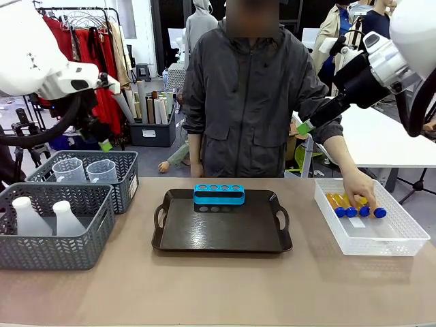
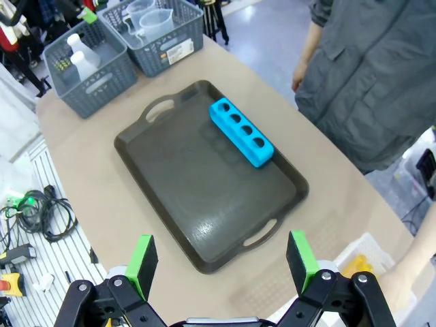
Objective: Prepare the laboratory tools.
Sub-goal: Pick up one Large Measuring Cup and place it on the Handle tray.
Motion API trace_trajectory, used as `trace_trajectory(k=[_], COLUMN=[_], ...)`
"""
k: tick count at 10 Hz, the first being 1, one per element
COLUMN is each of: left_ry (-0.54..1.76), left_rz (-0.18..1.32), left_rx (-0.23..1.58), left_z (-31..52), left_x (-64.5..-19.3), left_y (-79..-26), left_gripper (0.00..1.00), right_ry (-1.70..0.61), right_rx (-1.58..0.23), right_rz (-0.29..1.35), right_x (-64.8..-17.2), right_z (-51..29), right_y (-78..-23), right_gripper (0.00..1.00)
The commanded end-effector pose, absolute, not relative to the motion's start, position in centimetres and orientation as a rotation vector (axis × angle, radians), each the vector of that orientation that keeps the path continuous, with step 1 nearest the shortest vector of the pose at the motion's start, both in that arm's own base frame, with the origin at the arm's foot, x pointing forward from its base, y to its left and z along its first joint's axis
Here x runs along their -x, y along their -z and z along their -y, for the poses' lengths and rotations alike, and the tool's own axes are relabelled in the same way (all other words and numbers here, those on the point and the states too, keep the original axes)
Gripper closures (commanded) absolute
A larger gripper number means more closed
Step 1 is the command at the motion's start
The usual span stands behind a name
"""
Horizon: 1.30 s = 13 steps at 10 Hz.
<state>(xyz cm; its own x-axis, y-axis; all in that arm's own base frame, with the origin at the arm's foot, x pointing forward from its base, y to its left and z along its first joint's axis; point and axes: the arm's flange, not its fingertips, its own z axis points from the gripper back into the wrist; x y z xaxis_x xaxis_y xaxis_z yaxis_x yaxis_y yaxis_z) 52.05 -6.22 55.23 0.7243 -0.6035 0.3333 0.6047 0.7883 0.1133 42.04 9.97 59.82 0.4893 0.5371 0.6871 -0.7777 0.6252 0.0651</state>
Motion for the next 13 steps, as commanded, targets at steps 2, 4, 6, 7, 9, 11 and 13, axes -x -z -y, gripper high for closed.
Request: trace_trajectory(k=[2,4,6,7,9,11,13], left_ry=[0.517,0.415,0.319,0.254,0.265,0.272,0.274], left_rz=[0.267,0.245,0.249,0.263,0.303,0.285,0.293], left_rx=[-0.045,-0.055,-0.072,-0.108,-0.057,-0.054,-0.048], left_z=[4.0,2.1,1.2,1.2,1.0,0.7,1.2], left_x=[-57.0,-58.7,-59.0,-58.8,-58.8,-59.4,-59.3], left_y=[-52.3,-48.4,-46.3,-45.4,-43.7,-44.6,-44.1], left_gripper=[0.0,0.0,0.0,0.0,0.0,0.0,0.0], right_ry=[-0.835,-0.835,-0.835,-0.835,-0.835,-0.835,-0.835], right_rx=[-0.396,-0.396,-0.396,-0.396,-0.396,-0.396,-0.396], right_rz=[0.677,0.677,0.677,0.677,0.677,0.677,0.677], right_x=[-42.0,-42.0,-42.0,-42.0,-42.0,-42.0,-42.0], right_z=[-9.9,-9.9,-9.9,-9.9,-9.9,-9.9,-9.9], right_y=[-59.8,-59.8,-59.8,-59.8,-59.8,-59.8,-59.8], right_gripper=[0.0,0.0,0.0,0.0,0.0,0.0,0.0])
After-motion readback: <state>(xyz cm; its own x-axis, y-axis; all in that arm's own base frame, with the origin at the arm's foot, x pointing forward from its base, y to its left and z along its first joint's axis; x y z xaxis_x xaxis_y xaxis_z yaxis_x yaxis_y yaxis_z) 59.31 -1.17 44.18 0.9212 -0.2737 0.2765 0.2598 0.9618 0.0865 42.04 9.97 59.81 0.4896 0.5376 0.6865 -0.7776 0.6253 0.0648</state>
